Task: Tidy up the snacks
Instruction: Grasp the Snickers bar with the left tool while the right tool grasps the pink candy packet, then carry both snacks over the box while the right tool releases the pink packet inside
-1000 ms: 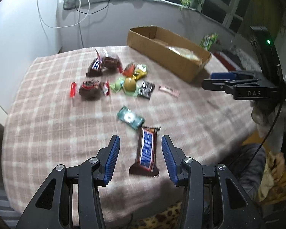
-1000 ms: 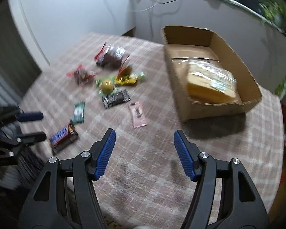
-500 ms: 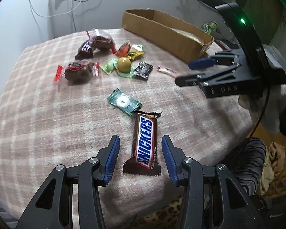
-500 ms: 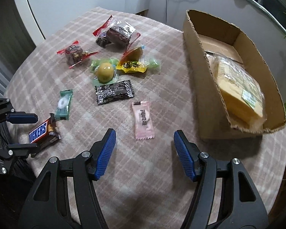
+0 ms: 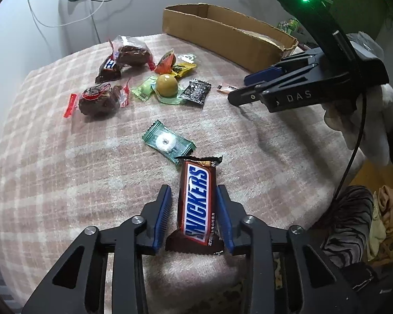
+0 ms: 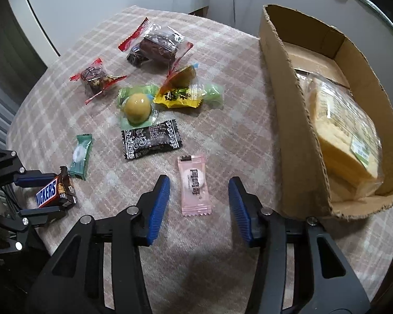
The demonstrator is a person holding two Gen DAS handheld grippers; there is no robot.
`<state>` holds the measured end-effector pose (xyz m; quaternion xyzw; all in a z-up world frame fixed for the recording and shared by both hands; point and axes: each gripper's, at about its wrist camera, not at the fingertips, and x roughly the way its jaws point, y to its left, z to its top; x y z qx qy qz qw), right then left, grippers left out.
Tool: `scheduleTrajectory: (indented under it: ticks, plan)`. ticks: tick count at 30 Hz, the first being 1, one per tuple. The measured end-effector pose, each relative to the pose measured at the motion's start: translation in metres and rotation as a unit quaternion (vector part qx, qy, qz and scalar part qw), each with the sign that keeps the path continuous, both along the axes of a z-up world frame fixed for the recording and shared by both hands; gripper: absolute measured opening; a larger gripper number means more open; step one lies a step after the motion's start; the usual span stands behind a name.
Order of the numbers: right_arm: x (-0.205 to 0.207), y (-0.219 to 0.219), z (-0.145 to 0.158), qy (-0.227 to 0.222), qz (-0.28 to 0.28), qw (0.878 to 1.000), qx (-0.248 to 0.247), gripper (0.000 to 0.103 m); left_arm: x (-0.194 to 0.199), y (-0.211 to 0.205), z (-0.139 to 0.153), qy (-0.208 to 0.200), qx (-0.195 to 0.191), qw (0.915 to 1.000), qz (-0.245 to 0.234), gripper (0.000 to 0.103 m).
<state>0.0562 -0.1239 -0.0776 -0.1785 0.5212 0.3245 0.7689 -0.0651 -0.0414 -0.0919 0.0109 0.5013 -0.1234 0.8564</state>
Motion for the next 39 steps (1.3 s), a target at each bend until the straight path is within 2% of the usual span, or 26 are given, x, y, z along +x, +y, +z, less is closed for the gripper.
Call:
scheduleTrajectory:
  ticks: [1, 3, 5, 10, 19, 26, 39]
  plan:
    - [0.001, 0.001, 0.000, 0.002, 0.000, 1.000, 0.001, 0.048, 0.001, 0.000, -0.001, -0.001, 0.002, 1.0000, 0.001, 0.029]
    - [0.002, 0.000, 0.000, 0.007, 0.003, 1.000, 0.003, 0.039, -0.001, 0.001, 0.000, -0.002, 0.002, 1.0000, 0.002, 0.027]
    - [0.001, 0.001, 0.001, 0.018, 0.008, 1.000, 0.008, 0.021, -0.004, 0.002, 0.001, -0.002, 0.001, 1.0000, 0.003, 0.027]
    - [-0.009, 0.002, 0.002, 0.009, 0.012, 1.000, -0.002, 0.021, -0.006, 0.000, 0.002, -0.007, 0.006, 1.0000, 0.003, 0.027]
    - [-0.014, -0.013, 0.013, 0.001, -0.009, 1.000, 0.023, 0.020, -0.012, 0.001, 0.006, -0.007, -0.008, 0.9999, 0.009, 0.027]
    - [-0.015, -0.034, 0.041, -0.014, -0.021, 0.998, 0.056, 0.020, -0.011, 0.009, 0.018, -0.022, -0.027, 0.9992, 0.021, 0.027]
    - [0.020, -0.093, 0.090, -0.057, -0.087, 0.991, 0.082, 0.020, 0.044, 0.011, 0.068, -0.077, -0.053, 0.9952, 0.030, 0.027]
